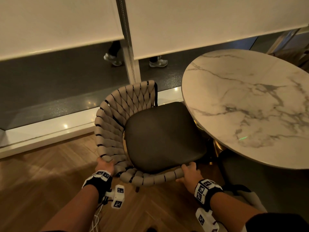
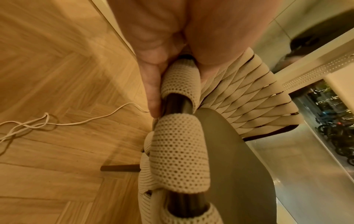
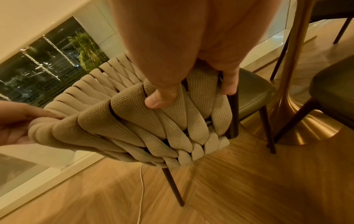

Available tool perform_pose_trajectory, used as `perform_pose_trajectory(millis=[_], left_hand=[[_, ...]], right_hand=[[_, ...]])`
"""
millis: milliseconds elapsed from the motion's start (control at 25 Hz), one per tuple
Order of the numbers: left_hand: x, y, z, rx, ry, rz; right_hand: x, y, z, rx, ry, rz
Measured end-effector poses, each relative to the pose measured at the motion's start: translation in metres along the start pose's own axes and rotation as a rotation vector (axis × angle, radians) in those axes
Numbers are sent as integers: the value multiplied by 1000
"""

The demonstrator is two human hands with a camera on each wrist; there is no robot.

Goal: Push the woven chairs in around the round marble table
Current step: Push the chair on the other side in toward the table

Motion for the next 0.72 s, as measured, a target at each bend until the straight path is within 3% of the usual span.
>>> perform_pose_trajectory(millis=[280, 720], left_hand=[[-2, -10, 9, -61, -13, 82], [10, 1, 0, -105, -27, 56]], right_hand=[[-7, -4, -9, 17, -35, -5], [-6, -3, 5, 72, 21, -39]])
Point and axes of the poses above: each hand's wrist, its own x-axis away from the middle knuckle, its own y-axis out of the palm, z = x × y, the point moved 10 cm from there along -x, towards the middle knuckle, and after that the axes turned 11 degrees about -x, right-handed, at the moved point
